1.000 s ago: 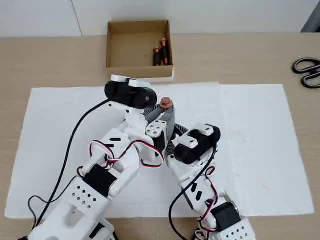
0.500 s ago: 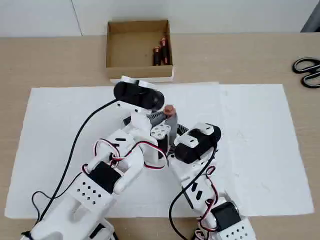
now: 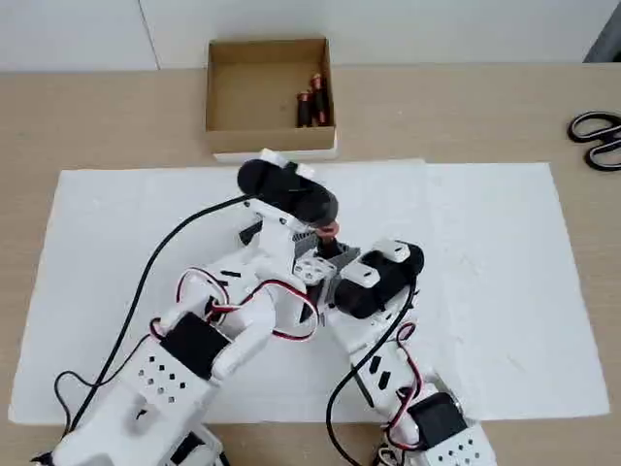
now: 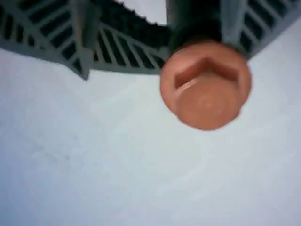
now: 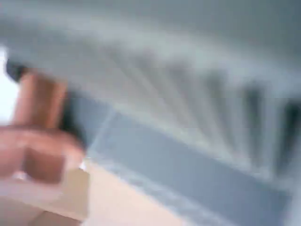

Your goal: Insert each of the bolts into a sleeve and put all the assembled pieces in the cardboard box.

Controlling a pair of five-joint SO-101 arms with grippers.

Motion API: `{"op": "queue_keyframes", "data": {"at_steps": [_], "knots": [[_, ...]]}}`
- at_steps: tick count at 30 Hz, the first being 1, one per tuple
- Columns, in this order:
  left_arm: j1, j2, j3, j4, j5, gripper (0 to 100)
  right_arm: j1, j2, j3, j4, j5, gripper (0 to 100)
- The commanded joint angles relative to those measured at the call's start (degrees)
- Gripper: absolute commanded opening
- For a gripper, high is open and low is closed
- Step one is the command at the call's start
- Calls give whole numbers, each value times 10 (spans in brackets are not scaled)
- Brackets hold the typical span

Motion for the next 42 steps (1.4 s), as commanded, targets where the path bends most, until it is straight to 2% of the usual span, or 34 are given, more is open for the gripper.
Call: {"op": "queue_keyframes", "data": {"at_steps": [1,5,10,13,17,26,32,36,42], "knots": [[-8,2,-44,91,-75,178,5,-9,3,-5,-2,3],[-40,2,-58,126,-170,178,6,-9,3,-5,-2,3],[-51,1,-59,146,-201,178,6,-9,3,-5,-2,3],[-95,1,-80,147,-213,178,14,-9,3,-5,-2,3],[-156,1,-128,158,-213,178,23,-9,3,-5,-2,3],[-200,1,-215,207,-207,177,23,-8,3,-5,-2,3],[-333,2,-265,210,-112,177,56,-5,-15,23,-1,3],[-396,7,-263,228,-98,177,60,21,-98,98,3,2],[-427,4,-240,240,-99,176,91,226,-284,72,50,2]]}}
